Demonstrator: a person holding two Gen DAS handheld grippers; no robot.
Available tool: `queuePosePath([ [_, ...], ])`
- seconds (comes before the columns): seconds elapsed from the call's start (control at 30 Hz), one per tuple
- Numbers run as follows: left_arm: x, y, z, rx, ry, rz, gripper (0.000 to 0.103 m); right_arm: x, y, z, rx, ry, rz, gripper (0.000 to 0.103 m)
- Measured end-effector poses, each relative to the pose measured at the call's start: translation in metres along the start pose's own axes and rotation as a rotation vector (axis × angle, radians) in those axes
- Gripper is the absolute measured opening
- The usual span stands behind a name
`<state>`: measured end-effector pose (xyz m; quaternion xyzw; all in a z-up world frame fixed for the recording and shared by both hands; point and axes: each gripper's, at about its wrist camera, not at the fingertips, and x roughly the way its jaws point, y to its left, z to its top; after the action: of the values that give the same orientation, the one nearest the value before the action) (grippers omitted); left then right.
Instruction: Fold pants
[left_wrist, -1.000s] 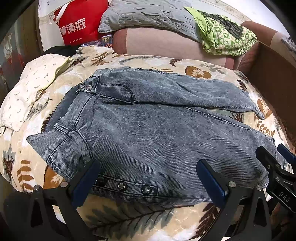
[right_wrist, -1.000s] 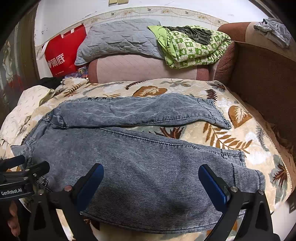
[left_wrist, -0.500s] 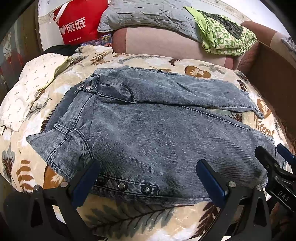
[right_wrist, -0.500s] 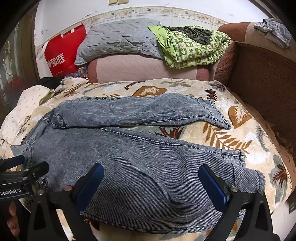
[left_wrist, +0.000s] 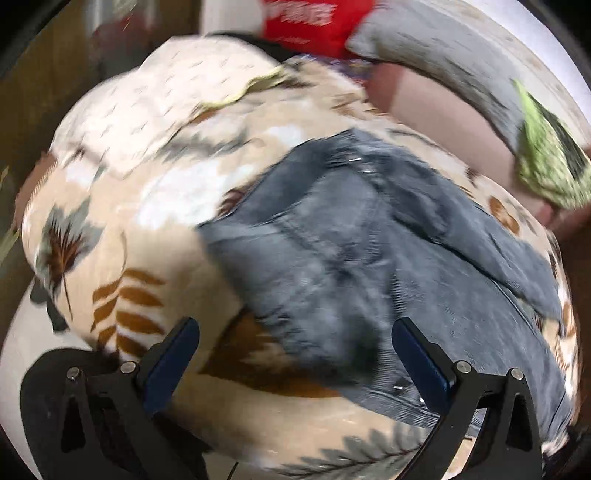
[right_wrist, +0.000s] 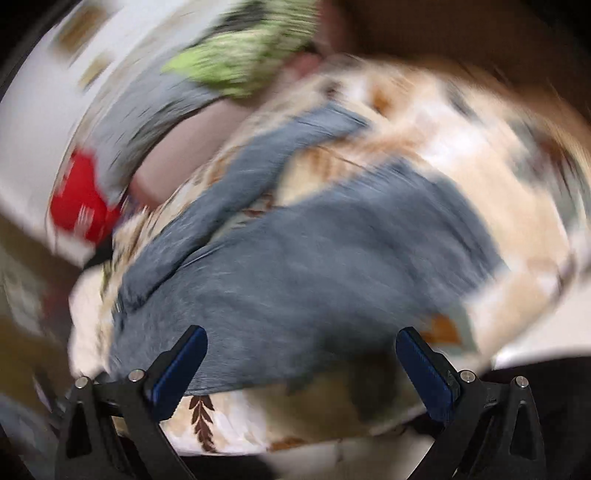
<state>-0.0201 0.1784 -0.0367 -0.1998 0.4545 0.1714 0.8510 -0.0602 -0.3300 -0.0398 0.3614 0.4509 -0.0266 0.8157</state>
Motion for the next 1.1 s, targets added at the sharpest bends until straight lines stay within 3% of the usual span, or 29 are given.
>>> queuePosePath([
  [0.1, 0.016, 0.017, 0.000, -0.084, 0.066, -0.034, 0.103, -0.004, -0.037, 0.013, 0.152, 0.013, 0.024, 0.092],
  [0.43, 0.034, 0.009, 0.001, -0.013, 0.078, -0.002, 0.103, 0.009, -0.062, 0.039, 0.267, 0.006, 0.005, 0.089],
  [0.5, 0.036, 0.008, 0.000, 0.007, 0.074, 0.004, 0.103, 0.007, -0.059, 0.043, 0.235, -0.012, -0.024, 0.079],
  [0.57, 0.036, 0.009, -0.001, 0.013, 0.072, 0.000, 0.103, 0.006, -0.063, 0.046, 0.233, -0.017, -0.062, 0.047],
  [0.77, 0.036, 0.013, 0.001, 0.020, 0.104, -0.019, 0.101, 0.000, -0.063, 0.053, 0.178, -0.018, -0.063, 0.021],
  [0.8, 0.035, 0.014, 0.004, 0.007, 0.101, -0.016, 0.089, -0.004, -0.055, 0.056, 0.141, -0.035, -0.074, 0.020],
  [0.83, 0.034, 0.016, 0.007, 0.000, 0.088, 0.002, 0.068, -0.012, -0.042, 0.061, 0.091, -0.059, -0.082, 0.019],
  [0.87, 0.031, 0.019, 0.011, -0.005, 0.072, 0.004, 0.058, -0.018, -0.029, 0.066, 0.054, -0.086, -0.085, 0.018],
  [0.9, 0.031, 0.020, 0.013, -0.013, 0.078, -0.013, 0.053, -0.029, -0.016, 0.072, 0.010, -0.124, -0.085, 0.018],
  [1.03, 0.032, 0.020, 0.015, -0.017, 0.085, -0.021, 0.053, -0.067, 0.031, 0.077, -0.177, -0.254, -0.118, 0.018],
  [1.1, 0.029, 0.018, 0.013, -0.012, 0.078, -0.019, 0.053, -0.051, 0.015, 0.072, -0.173, -0.188, -0.180, 0.027],
])
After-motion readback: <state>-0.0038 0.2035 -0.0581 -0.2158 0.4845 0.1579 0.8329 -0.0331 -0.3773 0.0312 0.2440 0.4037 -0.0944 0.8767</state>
